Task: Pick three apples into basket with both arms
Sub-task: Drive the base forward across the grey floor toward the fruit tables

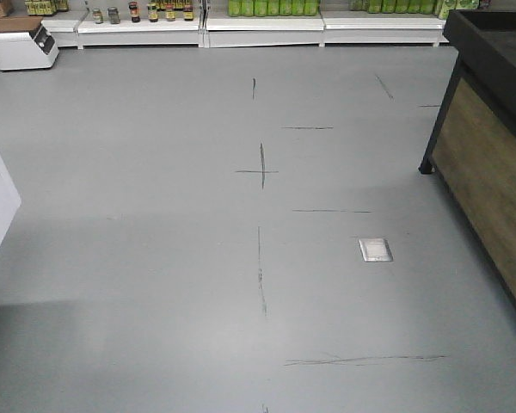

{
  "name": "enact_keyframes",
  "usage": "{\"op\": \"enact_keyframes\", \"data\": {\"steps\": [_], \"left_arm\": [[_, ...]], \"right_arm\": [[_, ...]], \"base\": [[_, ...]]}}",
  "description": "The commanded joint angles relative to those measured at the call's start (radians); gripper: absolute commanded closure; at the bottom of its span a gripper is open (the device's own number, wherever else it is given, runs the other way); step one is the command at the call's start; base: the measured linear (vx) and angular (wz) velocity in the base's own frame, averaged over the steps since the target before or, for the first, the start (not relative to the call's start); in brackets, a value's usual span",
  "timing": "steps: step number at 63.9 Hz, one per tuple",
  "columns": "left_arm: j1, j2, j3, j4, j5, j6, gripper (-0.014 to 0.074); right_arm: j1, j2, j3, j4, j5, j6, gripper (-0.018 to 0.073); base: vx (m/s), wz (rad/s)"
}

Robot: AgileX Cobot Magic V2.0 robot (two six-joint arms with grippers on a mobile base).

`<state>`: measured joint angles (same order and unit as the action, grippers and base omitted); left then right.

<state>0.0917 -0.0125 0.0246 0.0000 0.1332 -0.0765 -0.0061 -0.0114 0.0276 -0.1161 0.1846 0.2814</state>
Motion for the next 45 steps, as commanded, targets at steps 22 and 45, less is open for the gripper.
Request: {"op": "enact_keyframes", "data": {"steps": [22, 45], "left_arm": [[-0.008, -0.015, 0.022, -0.007, -0.07, 0.0, 0.0603], [-0.008, -0.015, 0.022, -0.007, -0.07, 0.0, 0.0603]], "right_arm": [[-0.002, -0.006, 0.007, -0.011, -0.074, -0.004, 0.0564], [-0.002, -0.006, 0.007, -0.011, -0.074, -0.004, 0.0564]], "base": [[0.0, 0.0], [0.03, 0.05]]}}
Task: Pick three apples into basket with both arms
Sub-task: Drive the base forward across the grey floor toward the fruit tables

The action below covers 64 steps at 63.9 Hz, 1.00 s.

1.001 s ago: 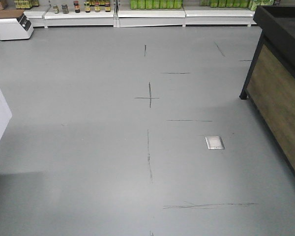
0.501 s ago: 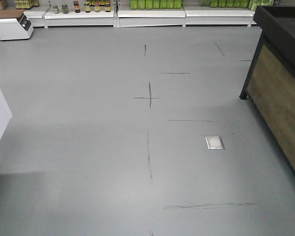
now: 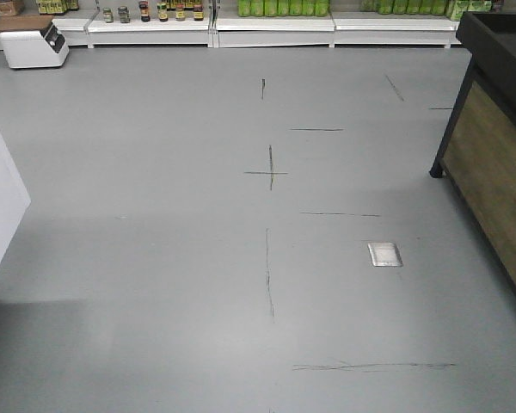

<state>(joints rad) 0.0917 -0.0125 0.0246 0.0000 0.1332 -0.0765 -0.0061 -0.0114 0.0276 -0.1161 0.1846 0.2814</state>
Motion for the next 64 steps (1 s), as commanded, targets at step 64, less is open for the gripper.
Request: {"op": "enact_keyframes", "data": {"steps": [64], "left_arm": [[-0.008, -0.015, 0.022, -0.007, -0.07, 0.0, 0.0603]], "right_arm": [[-0.002, -0.006, 0.007, -0.011, -0.074, -0.004, 0.0564]], "base": [[0.16, 0.08]]}}
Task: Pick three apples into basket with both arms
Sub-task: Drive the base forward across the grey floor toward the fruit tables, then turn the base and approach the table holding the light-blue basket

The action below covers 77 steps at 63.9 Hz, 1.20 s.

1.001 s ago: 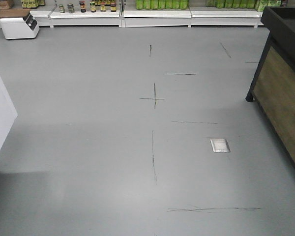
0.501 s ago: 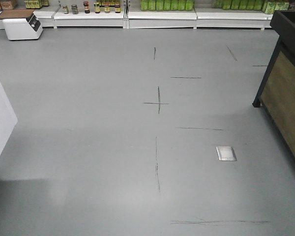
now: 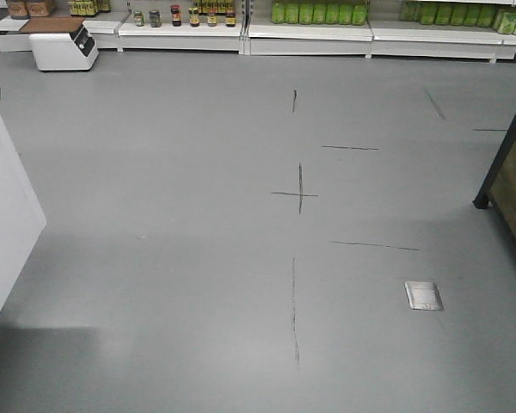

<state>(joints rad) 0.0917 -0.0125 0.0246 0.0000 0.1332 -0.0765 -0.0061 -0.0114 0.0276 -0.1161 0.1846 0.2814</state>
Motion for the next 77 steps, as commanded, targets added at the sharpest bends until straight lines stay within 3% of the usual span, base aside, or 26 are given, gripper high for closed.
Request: {"op": "enact_keyframes", "data": {"steps": [1, 77], "left_arm": [[-0.008, -0.015, 0.022, -0.007, -0.07, 0.0, 0.0603], [-0.008, -0.015, 0.022, -0.007, -0.07, 0.0, 0.0603]], "right_arm": [[-0.002, -0.006, 0.007, -0.011, -0.074, -0.004, 0.0564], [-0.002, -0.006, 0.007, -0.011, -0.074, -0.004, 0.0564]], "base": [[0.21, 0.05], [0.25, -0.14]]}}
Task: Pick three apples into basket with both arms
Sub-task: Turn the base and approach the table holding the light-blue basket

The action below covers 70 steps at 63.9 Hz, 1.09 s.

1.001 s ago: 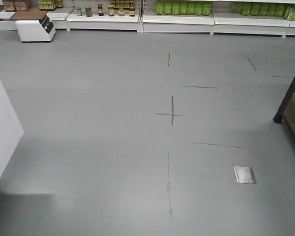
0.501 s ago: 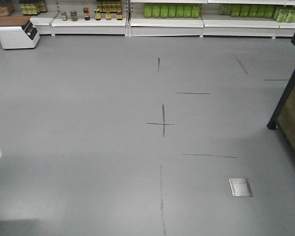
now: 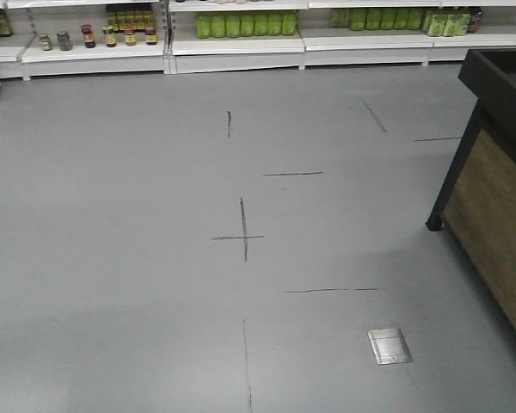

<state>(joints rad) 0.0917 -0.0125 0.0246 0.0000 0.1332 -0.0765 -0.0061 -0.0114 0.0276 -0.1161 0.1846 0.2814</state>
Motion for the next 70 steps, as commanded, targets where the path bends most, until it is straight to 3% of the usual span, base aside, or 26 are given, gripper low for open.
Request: {"op": "enact_keyframes", "data": {"steps": [1, 70], "left_arm": [[-0.008, -0.015, 0.022, -0.007, -0.07, 0.0, 0.0603], [-0.008, -0.015, 0.022, -0.007, -0.07, 0.0, 0.0603]], "right_arm": [[-0.002, -0.006, 0.007, -0.011, -0.074, -0.004, 0.0564], [-0.002, -0.006, 0.007, -0.011, -0.074, -0.004, 0.0564]], "base": [[0.26, -0.32], [0.19, -0.56]]}}
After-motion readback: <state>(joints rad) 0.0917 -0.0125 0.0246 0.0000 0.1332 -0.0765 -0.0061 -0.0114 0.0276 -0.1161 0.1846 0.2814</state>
